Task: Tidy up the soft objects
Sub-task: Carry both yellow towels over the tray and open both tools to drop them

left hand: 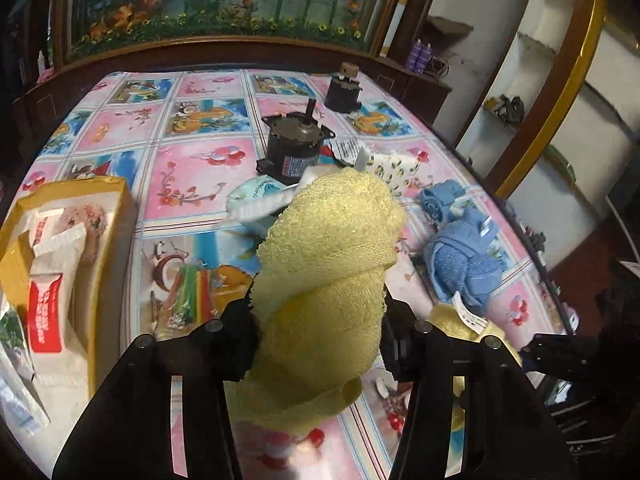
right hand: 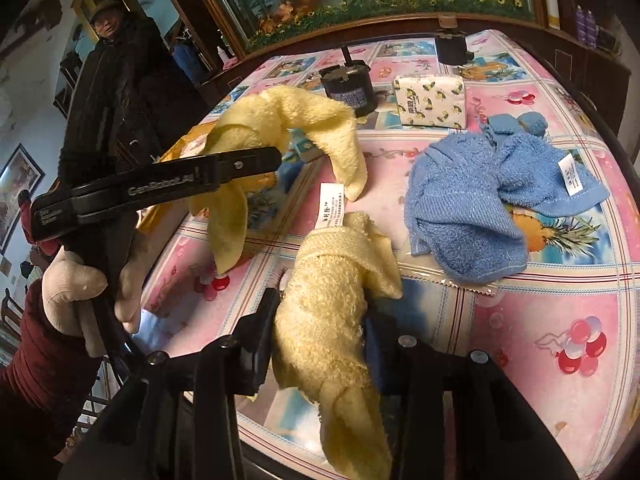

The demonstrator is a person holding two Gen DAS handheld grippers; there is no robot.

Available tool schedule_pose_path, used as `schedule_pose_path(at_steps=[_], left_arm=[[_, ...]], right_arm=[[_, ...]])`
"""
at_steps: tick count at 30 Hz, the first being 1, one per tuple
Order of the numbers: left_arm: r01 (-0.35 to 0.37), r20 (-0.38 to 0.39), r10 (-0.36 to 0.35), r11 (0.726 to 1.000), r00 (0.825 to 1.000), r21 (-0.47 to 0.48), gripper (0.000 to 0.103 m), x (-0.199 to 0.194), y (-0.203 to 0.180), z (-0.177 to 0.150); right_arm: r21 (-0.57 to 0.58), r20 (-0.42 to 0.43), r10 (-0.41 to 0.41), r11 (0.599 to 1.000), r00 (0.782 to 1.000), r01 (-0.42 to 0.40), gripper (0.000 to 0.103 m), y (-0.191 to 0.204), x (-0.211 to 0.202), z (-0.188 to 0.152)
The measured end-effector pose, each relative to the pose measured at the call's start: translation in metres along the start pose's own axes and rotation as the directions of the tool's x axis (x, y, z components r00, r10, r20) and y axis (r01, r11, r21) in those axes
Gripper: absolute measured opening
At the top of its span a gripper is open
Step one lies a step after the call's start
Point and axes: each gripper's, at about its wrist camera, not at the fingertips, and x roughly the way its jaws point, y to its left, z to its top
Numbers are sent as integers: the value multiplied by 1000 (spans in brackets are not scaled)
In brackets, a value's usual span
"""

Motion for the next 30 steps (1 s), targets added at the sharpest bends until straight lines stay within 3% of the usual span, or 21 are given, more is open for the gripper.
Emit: schedule_pose_path(at_steps=[3, 6, 10, 14, 22, 25, 28, 30], left_arm=[[39, 78, -35, 998, 996, -58, 49, -45, 13, -5], [39, 155, -26, 996, 988, -83, 49, -90, 28, -9], [-6, 227, 34, 992, 973, -125, 49, -140, 55, -20], [-99, 260, 146, 978, 954, -185, 49, -171, 87, -35], [-199, 168, 270, 916, 948, -347, 50, -155, 157, -65], [-225, 104, 283, 898, 953, -379, 50, -137, 173, -75], [-326, -7, 348, 871, 938, -369, 51, -116, 184, -85], [-326, -41, 337, 864, 941, -384, 51, -108, 190, -93]], right_arm=[[-9, 28, 24, 1000, 999, -24, 38, 11, -9, 4], [-7, 48, 61, 998, 997, -61, 38, 22, -13, 11], [-2, 68, 148, 989, 987, -148, 38, 40, -18, 26], [-1, 68, 239, 971, 969, -239, 38, 61, -11, 46], [25, 44, 390, 920, 920, -391, 39, 113, 24, 94], [50, 37, 424, 904, 905, -425, 39, 132, 43, 109], [113, 10, 480, 871, 877, -478, 39, 147, 70, 121], [159, -6, 513, 848, 858, -505, 39, 155, 90, 127]])
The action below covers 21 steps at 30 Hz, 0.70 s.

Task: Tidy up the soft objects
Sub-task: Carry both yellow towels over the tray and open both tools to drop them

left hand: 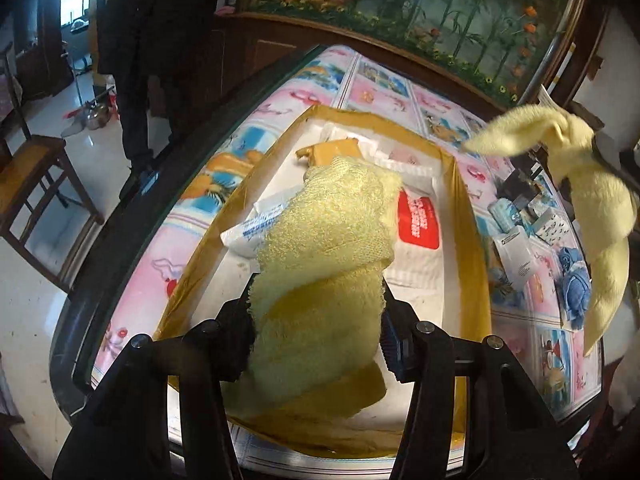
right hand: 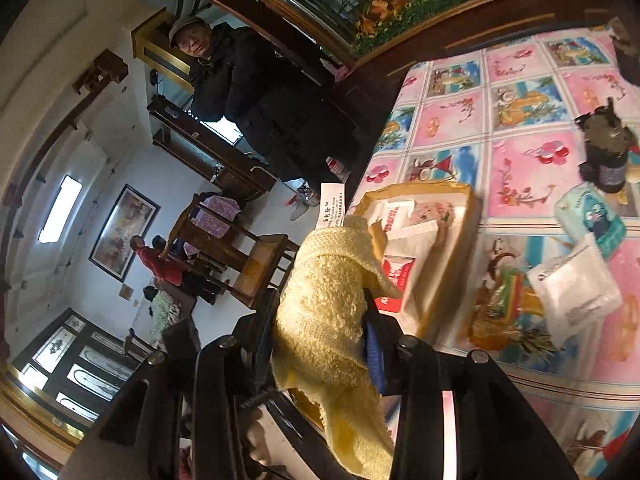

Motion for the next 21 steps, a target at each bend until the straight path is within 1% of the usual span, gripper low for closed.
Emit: schedule_pose_path(at_steps=[1, 3, 5, 7, 10, 11, 13, 15, 17, 18, 20, 21], left_arm=[[18, -11, -18, 1000, 1000, -14, 51, 2, 3, -2], [44, -2, -44, 999, 999, -30, 52, -2, 6, -4], [47, 17, -47, 998, 999, -36, 52, -8, 7, -4], [55, 34, -54, 998, 998, -41, 52, -15, 9, -5], [54, 66, -51, 998, 996, -43, 53, -26, 10, -3], [55, 78, -51, 997, 996, -45, 53, -29, 11, -4], [56, 100, -51, 997, 994, -46, 53, -36, 11, -4], [39, 118, -35, 999, 992, -35, 53, -40, 9, -4], [12, 137, -9, 1000, 991, -21, 53, -42, 5, -3], [-8, 147, 9, 1000, 989, -13, 53, -43, 3, -3], [-51, 168, 49, 999, 985, 6, 53, -45, -3, -3], [-76, 180, 72, 997, 981, 14, 56, -47, -7, -3]], right_arm=[[24, -10, 15, 1000, 1000, -15, 39, -2, 12, 4], [63, -19, 29, 998, 999, -28, 39, -6, 30, 12], [87, -21, 12, 996, 1000, -10, 39, -11, 49, 20], [92, -25, -35, 995, 999, 37, 39, -16, 64, 28], [57, -30, -155, 986, 987, 157, 39, -21, 83, 35], [45, -32, -202, 978, 979, 204, 39, -24, 88, 36], [14, -26, -305, 952, 952, 306, 39, -29, 98, 39], [-22, -10, -391, 920, 920, 391, 41, -35, 105, 41], [-44, -4, -476, 879, 879, 475, 41, -42, 112, 42], [-43, -10, -492, 870, 870, 492, 41, -47, 115, 42], [-33, -11, -482, 876, 876, 481, 42, -53, 114, 43], [-36, -3, -482, 876, 876, 482, 42, -51, 111, 44]])
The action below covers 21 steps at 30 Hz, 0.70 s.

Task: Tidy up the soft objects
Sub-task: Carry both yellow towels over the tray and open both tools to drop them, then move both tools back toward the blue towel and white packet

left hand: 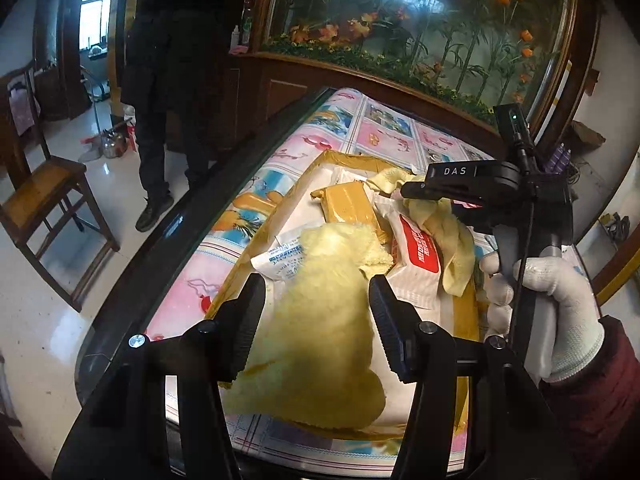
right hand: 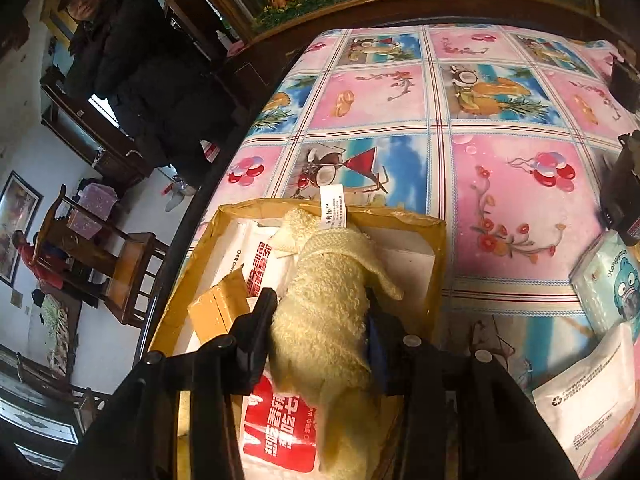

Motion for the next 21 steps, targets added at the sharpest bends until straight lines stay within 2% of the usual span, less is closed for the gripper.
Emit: schedule_pose_path(at_steps=[4, 9, 15, 21], left_arm=[[-65, 43, 63, 997, 997, 31, 59, -4, -10, 0], [-93, 62, 89, 994, 994, 64, 59, -11, -24, -1], [-92, 72, 84, 987, 994, 129, 59, -23, -52, -4], [-58, 54, 48, 978, 997, 200, 59, -25, -94, -10]], right_arm=[[-38, 62, 40, 999, 997, -37, 45, 6, -31, 2], [-110, 163, 69, 993, 984, -51, 58, 17, -73, -3], [-120, 198, 112, 989, 974, -89, 58, 4, -112, -19], [-95, 232, 68, 994, 970, -47, 58, -38, -146, -41]])
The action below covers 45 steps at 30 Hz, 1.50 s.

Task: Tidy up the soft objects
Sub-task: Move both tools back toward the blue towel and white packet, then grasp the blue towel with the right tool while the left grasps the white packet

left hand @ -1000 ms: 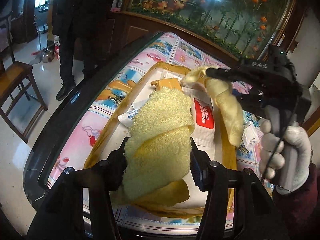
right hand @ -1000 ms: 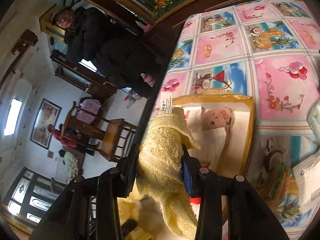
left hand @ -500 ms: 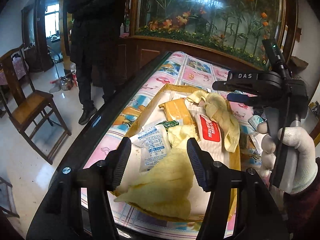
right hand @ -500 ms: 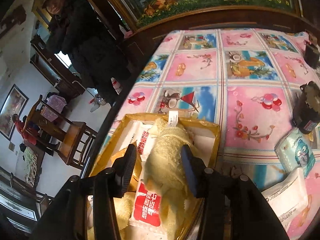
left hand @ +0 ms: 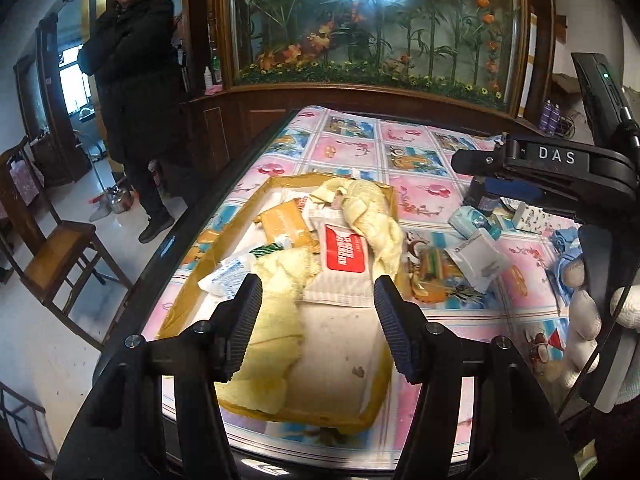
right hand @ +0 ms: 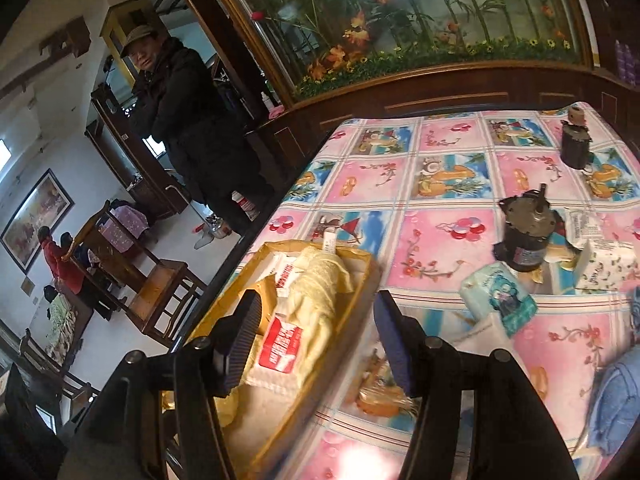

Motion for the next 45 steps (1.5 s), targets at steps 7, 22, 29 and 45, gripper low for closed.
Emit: schedule_pose_path(at_steps=[7, 22, 29, 45], left_arm=[[32, -20, -30, 994, 999, 106, 59, 1, -55, -2], [72, -96, -49, 965, 994, 252, 59, 29, -137, -5], [147, -185, -106, 964, 977, 220, 59, 65, -155, 1], [240, -247, -203, 963, 948, 126, 58, 159, -162, 48]], right_arm=[[64, 34, -91, 994, 995, 89, 58, -64, -48, -20], [245, 96, -210, 952, 973, 182, 59, -183, -123, -53], [319, 114, -236, 929, 965, 189, 59, -226, -138, -63], [384, 106, -216, 909, 971, 160, 59, -264, -140, -73]])
